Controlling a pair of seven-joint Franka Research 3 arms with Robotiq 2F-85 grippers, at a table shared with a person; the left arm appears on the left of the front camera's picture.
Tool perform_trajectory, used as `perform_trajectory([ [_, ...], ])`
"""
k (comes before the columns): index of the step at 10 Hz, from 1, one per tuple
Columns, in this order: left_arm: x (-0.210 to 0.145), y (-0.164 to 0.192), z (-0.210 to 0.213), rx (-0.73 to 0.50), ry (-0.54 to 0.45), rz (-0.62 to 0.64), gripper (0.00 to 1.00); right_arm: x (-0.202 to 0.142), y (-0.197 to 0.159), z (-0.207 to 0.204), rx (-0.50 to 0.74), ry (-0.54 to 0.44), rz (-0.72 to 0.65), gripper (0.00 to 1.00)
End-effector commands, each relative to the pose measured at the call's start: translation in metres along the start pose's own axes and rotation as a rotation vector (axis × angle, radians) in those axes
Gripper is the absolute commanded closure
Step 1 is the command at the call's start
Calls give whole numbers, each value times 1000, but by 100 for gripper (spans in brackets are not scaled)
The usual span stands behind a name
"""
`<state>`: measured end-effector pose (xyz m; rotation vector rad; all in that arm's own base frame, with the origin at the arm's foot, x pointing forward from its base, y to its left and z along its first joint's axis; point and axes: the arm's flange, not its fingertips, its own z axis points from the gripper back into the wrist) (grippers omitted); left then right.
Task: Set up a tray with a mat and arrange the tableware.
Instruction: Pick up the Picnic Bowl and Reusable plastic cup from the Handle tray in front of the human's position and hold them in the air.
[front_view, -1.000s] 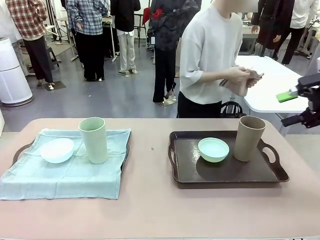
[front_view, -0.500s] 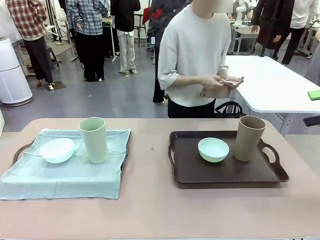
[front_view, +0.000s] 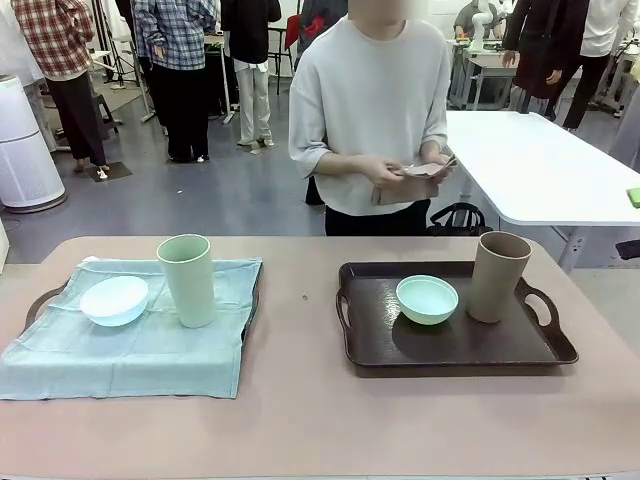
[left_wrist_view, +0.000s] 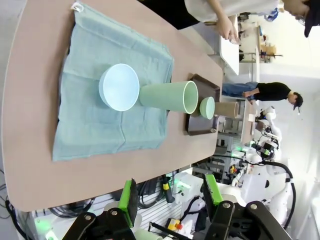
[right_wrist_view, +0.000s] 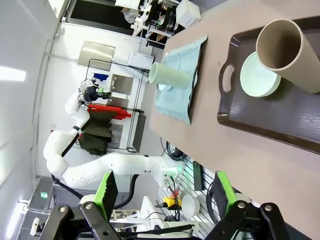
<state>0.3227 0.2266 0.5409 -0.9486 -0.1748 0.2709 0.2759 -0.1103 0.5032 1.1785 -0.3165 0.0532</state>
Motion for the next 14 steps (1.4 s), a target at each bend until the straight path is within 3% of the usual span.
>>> perform_trajectory([
  [1, 1, 1, 0, 29, -12, 15, 30, 0, 2, 1, 4, -5, 5, 0],
  [14, 1, 1, 0, 29, -12, 15, 30, 0, 2, 1, 4, -5, 5, 0],
])
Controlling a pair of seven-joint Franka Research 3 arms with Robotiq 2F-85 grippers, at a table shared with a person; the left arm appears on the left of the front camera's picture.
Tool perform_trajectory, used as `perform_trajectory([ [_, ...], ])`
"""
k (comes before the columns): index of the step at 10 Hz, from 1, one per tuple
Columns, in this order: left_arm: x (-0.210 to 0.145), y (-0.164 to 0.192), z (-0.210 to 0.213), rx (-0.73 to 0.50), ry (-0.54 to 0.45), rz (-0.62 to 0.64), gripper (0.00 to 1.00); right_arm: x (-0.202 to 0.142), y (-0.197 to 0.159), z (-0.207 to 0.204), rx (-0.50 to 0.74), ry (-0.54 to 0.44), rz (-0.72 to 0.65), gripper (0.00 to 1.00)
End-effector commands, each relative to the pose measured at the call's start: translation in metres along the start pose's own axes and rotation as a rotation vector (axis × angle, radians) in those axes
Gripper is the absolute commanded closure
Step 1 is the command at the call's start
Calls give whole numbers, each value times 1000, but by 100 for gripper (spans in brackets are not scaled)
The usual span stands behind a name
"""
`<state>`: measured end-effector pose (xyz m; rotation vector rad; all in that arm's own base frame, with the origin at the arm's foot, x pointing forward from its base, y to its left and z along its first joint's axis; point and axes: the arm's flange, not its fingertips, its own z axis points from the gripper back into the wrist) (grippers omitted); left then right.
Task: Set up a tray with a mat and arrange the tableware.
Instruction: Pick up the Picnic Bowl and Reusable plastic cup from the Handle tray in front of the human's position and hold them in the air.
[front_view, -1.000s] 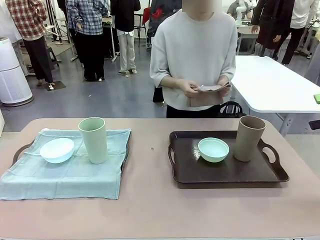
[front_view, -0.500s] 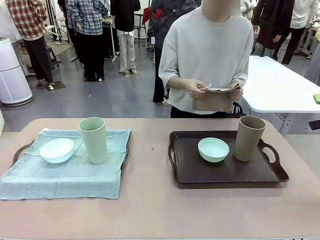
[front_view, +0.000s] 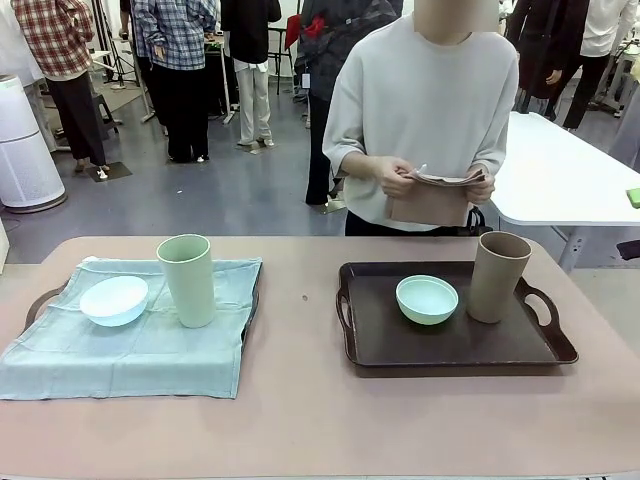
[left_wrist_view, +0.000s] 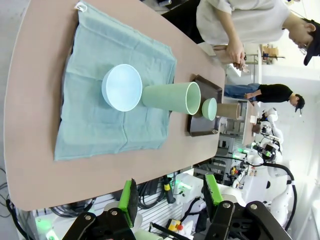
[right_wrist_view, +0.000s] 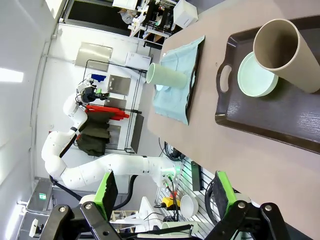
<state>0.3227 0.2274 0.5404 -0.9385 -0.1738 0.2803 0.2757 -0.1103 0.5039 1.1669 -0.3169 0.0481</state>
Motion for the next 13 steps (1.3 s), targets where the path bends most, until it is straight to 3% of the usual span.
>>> perform_trajectory([
  [1, 1, 0, 0, 19, -8, 7, 30, 0, 2, 0, 16, -3, 7, 0],
  [13, 1, 0, 0, 19, -8, 7, 30, 0, 2, 0, 16, -3, 7, 0],
])
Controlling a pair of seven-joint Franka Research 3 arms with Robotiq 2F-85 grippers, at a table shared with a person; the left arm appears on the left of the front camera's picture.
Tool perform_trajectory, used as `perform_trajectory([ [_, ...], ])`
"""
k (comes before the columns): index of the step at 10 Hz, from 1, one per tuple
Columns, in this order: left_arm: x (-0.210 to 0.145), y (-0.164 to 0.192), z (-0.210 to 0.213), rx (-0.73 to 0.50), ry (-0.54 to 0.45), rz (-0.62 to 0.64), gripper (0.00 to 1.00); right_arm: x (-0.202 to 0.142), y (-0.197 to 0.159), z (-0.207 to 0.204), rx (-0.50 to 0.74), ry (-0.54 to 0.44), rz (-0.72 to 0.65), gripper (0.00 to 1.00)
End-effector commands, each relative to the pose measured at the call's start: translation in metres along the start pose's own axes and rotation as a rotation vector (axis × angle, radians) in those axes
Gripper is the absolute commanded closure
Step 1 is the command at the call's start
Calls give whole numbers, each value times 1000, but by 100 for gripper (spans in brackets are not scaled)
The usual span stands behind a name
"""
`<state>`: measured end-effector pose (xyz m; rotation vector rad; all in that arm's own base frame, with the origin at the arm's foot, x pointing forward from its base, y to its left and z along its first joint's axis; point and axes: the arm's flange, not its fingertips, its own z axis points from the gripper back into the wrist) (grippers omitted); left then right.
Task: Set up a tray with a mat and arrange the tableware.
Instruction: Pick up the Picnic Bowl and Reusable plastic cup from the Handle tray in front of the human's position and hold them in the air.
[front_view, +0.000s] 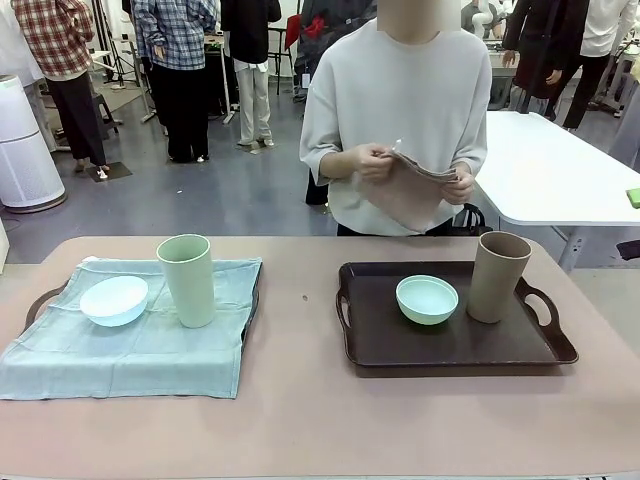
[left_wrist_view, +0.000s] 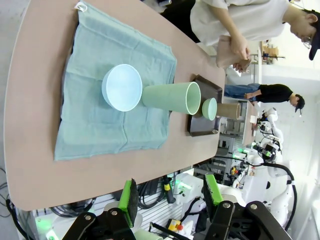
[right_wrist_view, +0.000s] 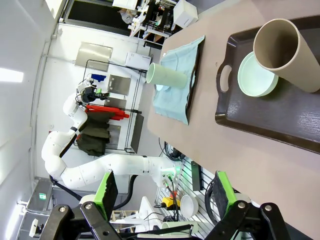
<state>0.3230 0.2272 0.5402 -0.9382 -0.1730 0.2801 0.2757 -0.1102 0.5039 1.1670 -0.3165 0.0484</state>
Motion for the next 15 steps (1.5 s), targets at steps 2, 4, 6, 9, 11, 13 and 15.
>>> perform_trajectory([
  [2, 0, 0, 0, 0, 0, 0, 30, -4, -1, 13, 40, 29, 22, 0],
  [4, -10, -40, -8, 97, 27, -102, 30, -3, 13, 28, -78, -2, 61, 0],
  [6, -28, -93, -22, 170, 37, -244, 30, -5, 37, 40, -202, -5, 88, 0],
  [9, -33, -172, -65, 294, 94, -384, 30, 6, 58, 36, -493, 4, 124, 0],
  [11, -41, -212, -110, 412, 169, -454, 30, 11, 70, 26, -679, 38, 163, 0],
  [13, -58, -242, -170, 546, 228, -527, 30, 14, 75, 14, -794, 180, 257, 0],
  [15, -69, -253, -222, 620, 289, -546, 30, 18, 63, -1, -743, 396, 349, 0],
])
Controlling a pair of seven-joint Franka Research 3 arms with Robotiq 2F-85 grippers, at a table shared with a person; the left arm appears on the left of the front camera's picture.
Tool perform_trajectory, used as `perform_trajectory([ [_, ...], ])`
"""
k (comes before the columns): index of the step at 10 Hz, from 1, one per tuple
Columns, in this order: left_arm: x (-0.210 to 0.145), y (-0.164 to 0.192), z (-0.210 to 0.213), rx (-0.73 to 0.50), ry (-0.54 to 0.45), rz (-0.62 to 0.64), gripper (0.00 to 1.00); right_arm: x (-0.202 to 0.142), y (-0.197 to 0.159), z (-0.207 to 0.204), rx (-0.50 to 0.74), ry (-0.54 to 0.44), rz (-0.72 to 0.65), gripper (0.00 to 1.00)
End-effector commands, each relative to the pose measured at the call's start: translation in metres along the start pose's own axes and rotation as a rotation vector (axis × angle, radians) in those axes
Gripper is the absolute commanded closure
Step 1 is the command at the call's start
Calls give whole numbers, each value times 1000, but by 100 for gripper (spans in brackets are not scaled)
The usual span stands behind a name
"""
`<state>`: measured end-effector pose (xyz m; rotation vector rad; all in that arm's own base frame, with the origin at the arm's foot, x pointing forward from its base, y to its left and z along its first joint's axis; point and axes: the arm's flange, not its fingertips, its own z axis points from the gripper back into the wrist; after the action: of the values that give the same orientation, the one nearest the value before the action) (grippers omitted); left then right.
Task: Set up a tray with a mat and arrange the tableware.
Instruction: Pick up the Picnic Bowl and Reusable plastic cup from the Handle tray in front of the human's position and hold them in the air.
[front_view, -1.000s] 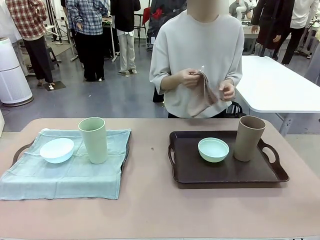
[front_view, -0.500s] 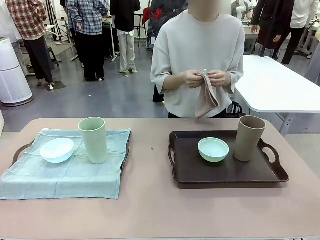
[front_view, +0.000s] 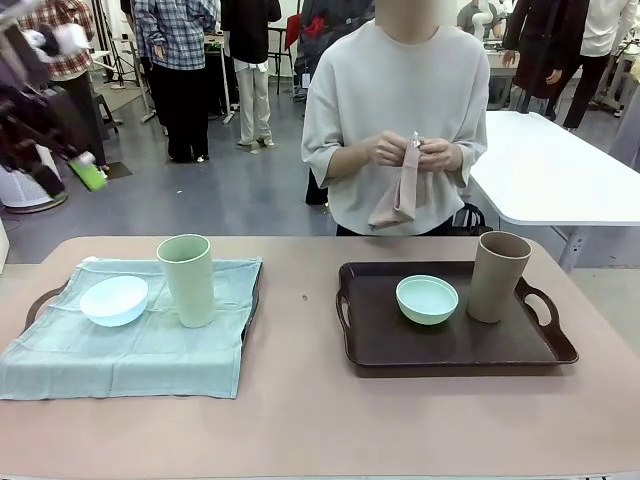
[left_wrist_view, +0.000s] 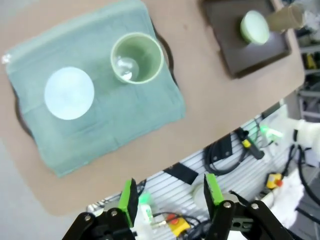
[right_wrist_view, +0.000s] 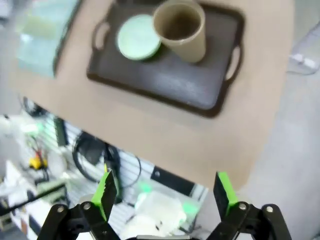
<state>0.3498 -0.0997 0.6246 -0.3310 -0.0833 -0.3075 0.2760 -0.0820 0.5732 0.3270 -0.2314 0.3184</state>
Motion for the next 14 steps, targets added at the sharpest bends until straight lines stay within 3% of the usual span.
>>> perform_trajectory([
  [1, 14, -14, -31, 58, 56, 7, 30, 1, -11, -16, 102, 159, 175, 0],
  [4, 51, -52, -98, 90, 97, 37, 30, 12, -27, -44, 209, 231, 261, 0],
  [6, 73, -82, -132, 124, 34, 48, 30, 16, -30, -62, 222, 249, 275, 0],
  [7, 72, -94, -135, 102, 19, 25, 30, 18, -32, -67, 253, 226, 282, 0],
  [8, 61, -70, -126, 74, 75, 25, 30, 11, -25, -63, 229, 226, 255, 0],
  [14, 61, -70, -126, 74, 75, 25, 30, 11, -25, -63, 229, 226, 255, 0],
])
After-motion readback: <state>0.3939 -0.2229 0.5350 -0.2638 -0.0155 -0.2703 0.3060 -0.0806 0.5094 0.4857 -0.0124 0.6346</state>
